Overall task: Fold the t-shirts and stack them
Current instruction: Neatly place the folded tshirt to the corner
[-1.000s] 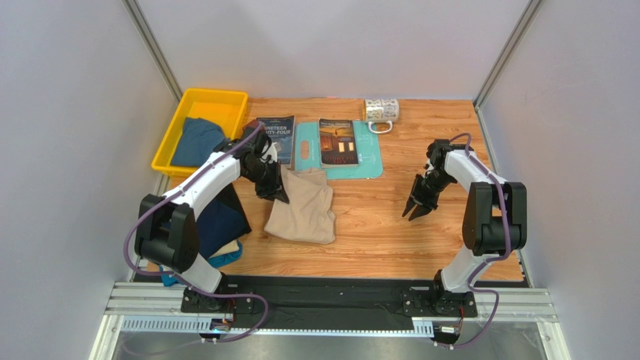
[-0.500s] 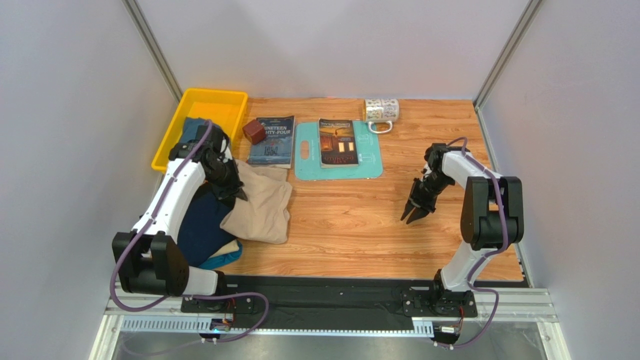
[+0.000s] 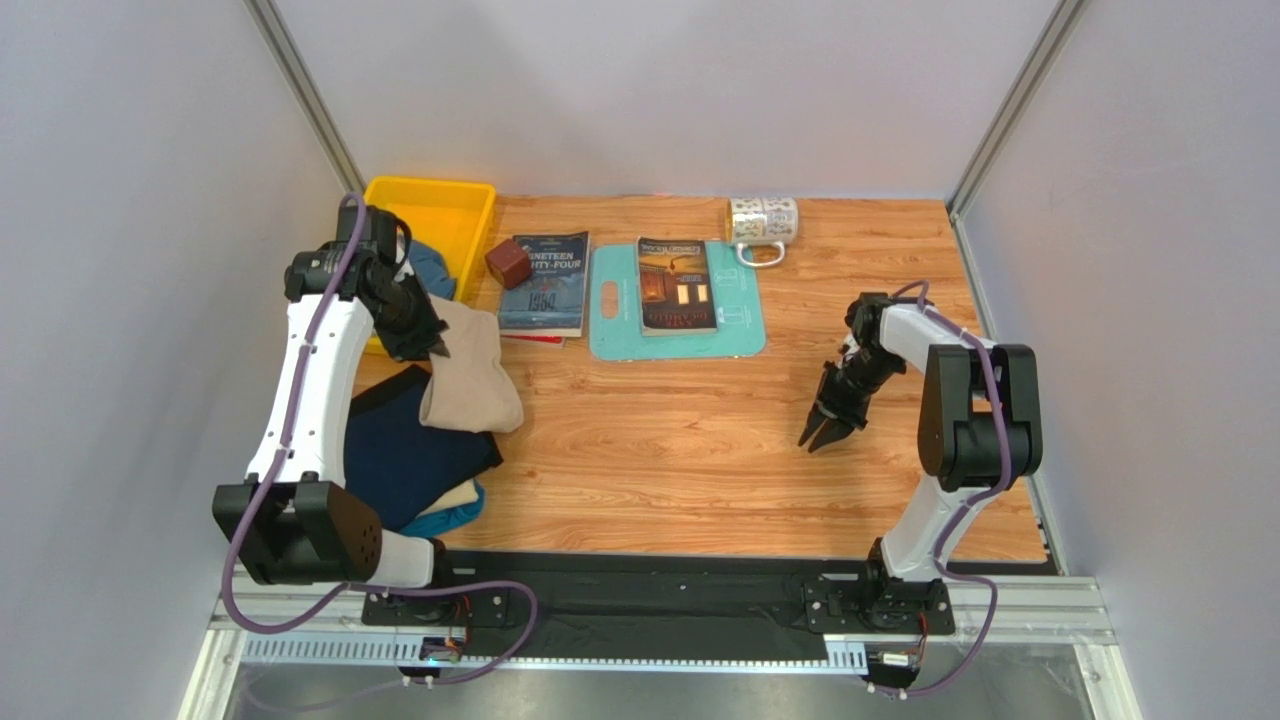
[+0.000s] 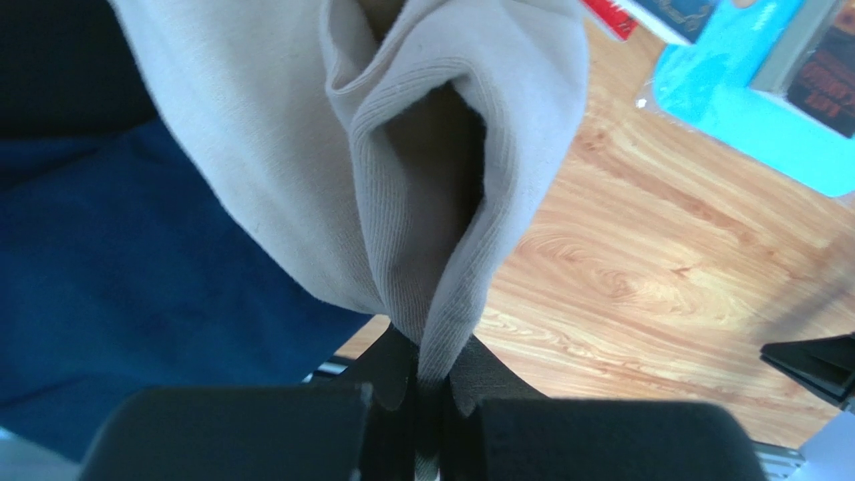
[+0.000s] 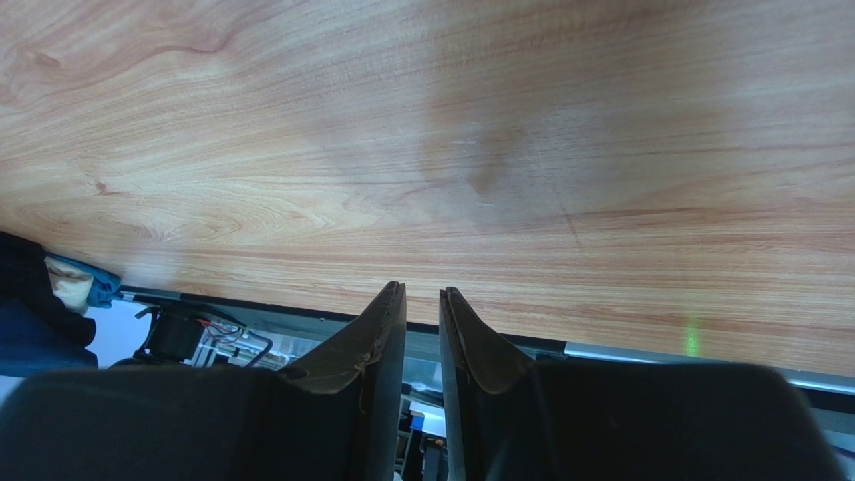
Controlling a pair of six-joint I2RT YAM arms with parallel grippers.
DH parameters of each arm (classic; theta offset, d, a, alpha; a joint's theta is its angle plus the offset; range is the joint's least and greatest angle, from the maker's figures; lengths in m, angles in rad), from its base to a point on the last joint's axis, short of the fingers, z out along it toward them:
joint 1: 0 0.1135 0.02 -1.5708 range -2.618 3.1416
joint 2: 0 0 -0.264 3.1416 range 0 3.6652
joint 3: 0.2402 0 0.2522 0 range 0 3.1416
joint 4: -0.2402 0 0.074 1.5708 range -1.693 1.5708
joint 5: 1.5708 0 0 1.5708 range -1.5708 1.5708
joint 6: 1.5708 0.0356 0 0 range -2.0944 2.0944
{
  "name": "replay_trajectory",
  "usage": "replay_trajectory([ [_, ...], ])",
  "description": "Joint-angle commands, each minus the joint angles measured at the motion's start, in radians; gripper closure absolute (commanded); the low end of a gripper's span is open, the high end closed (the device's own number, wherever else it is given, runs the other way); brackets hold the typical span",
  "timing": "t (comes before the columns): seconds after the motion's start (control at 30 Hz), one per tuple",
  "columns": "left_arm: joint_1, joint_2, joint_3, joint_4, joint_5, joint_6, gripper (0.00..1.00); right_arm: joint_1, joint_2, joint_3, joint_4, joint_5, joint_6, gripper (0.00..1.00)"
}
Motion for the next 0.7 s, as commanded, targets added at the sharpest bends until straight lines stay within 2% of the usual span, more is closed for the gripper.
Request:
replay_trajectory([
  [0.0, 0.016, -0.044, 0.036, -0.113, -0.068, -0.013, 1.0, 0.002, 0.017, 0.006, 0.012, -0.018, 0.007, 0.77],
  [0.23, 0.079, -0.17, -0.061, -0.177, -0.155, -0.029, 1.0, 0.002, 0.024, -0.014, 0.019, -0.022, 0.01, 0.77],
  [0.43, 0.108, -0.219, -0.076, -0.24, -0.261, -0.044, 1.0, 0.002, 0.013, -0.04, 0.017, -0.027, 0.011, 0.78],
  [0.67, 0.14, -0.254, -0.203, -0.256, -0.283, -0.052, 1.0, 0.002, -0.007, -0.068, 0.019, -0.024, 0.016, 0.78],
])
